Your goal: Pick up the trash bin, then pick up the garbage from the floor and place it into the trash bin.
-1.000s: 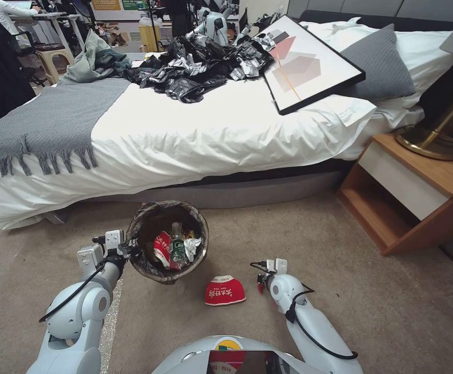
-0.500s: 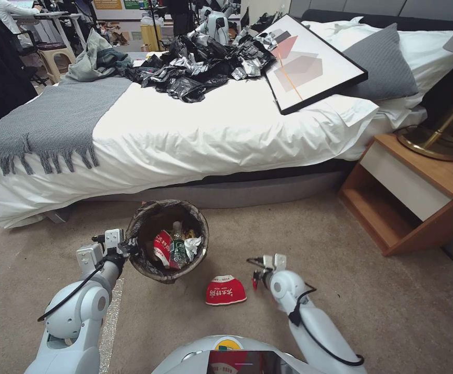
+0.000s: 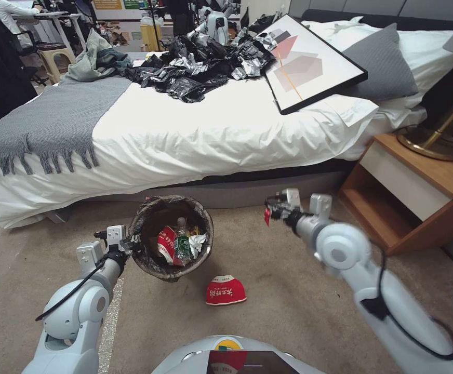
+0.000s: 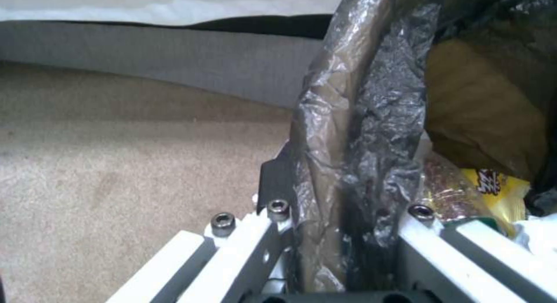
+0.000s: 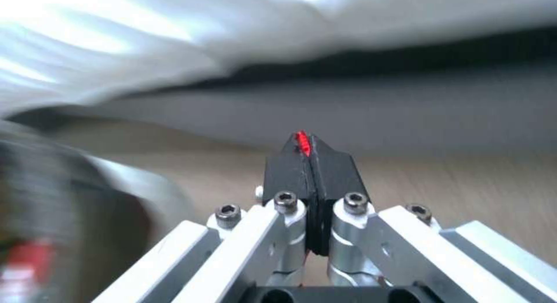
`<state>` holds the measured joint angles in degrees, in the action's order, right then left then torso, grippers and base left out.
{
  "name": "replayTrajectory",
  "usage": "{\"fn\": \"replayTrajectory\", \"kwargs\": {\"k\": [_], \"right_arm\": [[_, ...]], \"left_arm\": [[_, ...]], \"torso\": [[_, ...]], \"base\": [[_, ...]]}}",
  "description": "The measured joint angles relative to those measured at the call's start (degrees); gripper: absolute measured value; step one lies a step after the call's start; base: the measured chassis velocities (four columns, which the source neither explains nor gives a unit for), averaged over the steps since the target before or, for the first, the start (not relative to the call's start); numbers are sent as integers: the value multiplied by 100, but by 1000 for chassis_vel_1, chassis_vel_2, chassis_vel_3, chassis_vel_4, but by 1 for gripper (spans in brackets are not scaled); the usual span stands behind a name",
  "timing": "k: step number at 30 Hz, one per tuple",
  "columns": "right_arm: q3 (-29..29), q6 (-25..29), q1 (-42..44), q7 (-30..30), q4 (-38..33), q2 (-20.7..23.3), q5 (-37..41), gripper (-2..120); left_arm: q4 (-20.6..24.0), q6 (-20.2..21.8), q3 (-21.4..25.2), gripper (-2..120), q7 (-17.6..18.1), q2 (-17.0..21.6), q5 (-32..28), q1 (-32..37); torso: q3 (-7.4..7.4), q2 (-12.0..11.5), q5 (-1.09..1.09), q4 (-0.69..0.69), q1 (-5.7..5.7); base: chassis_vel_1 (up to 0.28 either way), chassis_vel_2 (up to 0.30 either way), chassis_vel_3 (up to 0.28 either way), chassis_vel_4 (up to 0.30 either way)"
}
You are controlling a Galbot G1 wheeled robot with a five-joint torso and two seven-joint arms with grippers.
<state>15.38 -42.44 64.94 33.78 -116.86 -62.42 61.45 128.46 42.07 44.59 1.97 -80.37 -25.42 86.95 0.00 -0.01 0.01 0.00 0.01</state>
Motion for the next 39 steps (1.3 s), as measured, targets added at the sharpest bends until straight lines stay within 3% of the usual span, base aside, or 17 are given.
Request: {"fn": "replayTrajectory", "kwargs": {"k": [1, 3, 4, 7, 8, 10, 11, 12, 14, 15, 18, 19, 21, 24, 27, 37, 39], "right_arm": [[0, 0, 0, 0, 0, 0, 0, 0], [22, 3, -339, -104, -644, 632, 383, 0], [22, 3, -339, -104, -644, 632, 383, 0], [-355, 8, -1564, -515, -1373, 1554, 1387, 0], [-355, 8, -1564, -515, -1373, 1554, 1387, 0], [-1045, 16, -2990, -1271, -1432, 1962, 1871, 0], [-1681, 18, -3763, -1485, -1370, 2019, 2128, 0], [-1681, 18, -3763, -1485, -1370, 2019, 2128, 0], [-2768, 22, -4910, -1547, -1235, 1933, 2427, 0], [-2768, 22, -4910, -1547, -1235, 1933, 2427, 0], [-4411, 84, -6066, -1498, -884, 1383, 2580, 0], [-4411, 84, -6066, -1498, -884, 1383, 2580, 0], [-4942, 105, -6221, -1361, -661, 1069, 2570, 0], [-5132, 116, -6223, -1299, -527, 924, 2511, 0], [-5599, 120, -6047, -1276, 52, 540, 2191, 0], [-5800, 293, -5607, -1460, 858, 169, 1579, -2], [-5776, 314, -5568, -1461, 910, 151, 1563, 3]], "left_arm": [[0, 0, 0, 0, 0, 0, 0, 0], [41, 0, -43, 0, -29, 8, 13, 10], [41, 0, -43, 0, -29, 8, 13, 10], [62, 3, -140, 0, -63, -12, 95, 23], [62, 3, -140, 0, -63, -12, 95, 23], [62, 4, -190, 0, -70, -52, 146, 20], [67, 5, -211, 0, -78, -63, 181, 22], [67, 5, -211, 0, -78, -63, 181, 22], [64, 7, -215, 0, -92, -69, 198, 14], [64, 7, -215, 0, -92, -69, 198, 14], [22, 10, -179, 0, -110, -76, 202, -33], [22, 10, -179, 0, -110, -76, 202, -33], [13, 10, -164, 0, -116, -90, 195, -57], [12, 10, -154, 0, -117, -92, 191, -62], [-13, 10, -124, 0, -126, -93, 177, -80], [-55, 10, -75, 0, -147, -88, 170, -82], [-59, 10, -74, 0, -148, -91, 170, -84]], "torso": [[0, 0, 0, 0, 0], [0, 0, 2, -2, 0], [0, 0, 2, -2, 0], [0, 1, 2, 0, 0], [0, 1, 2, 0, 0], [0, 1, -1, 1, 0], [0, 1, 0, 0, 0], [0, 1, 0, 0, 0], [0, 1, -1, 0, 0], [0, 1, -1, 0, 0], [0, 1, -3, 1, 0], [0, 1, -3, 1, 0], [1, 1, -2, 3, 0], [0, 1, -3, 0, 0], [0, 1, -2, 0, 0], [0, 1, -2, 0, 0], [0, 1, -2, 0, 0]], "base": [[0, 0, 0, 0], [0, 0, 0, 0], [0, 0, 0, 0], [0, 0, 0, 0], [0, 0, 0, 0], [0, 0, 0, 0], [0, 0, 0, 0], [0, 0, 0, 0], [0, 0, 0, 0], [0, 0, 0, 0], [0, 0, 0, 0], [0, 0, 0, 0], [0, 0, 0, 0], [0, 0, 0, 0], [0, 0, 0, 0], [0, 0, 0, 0], [0, 0, 0, 0]]}}
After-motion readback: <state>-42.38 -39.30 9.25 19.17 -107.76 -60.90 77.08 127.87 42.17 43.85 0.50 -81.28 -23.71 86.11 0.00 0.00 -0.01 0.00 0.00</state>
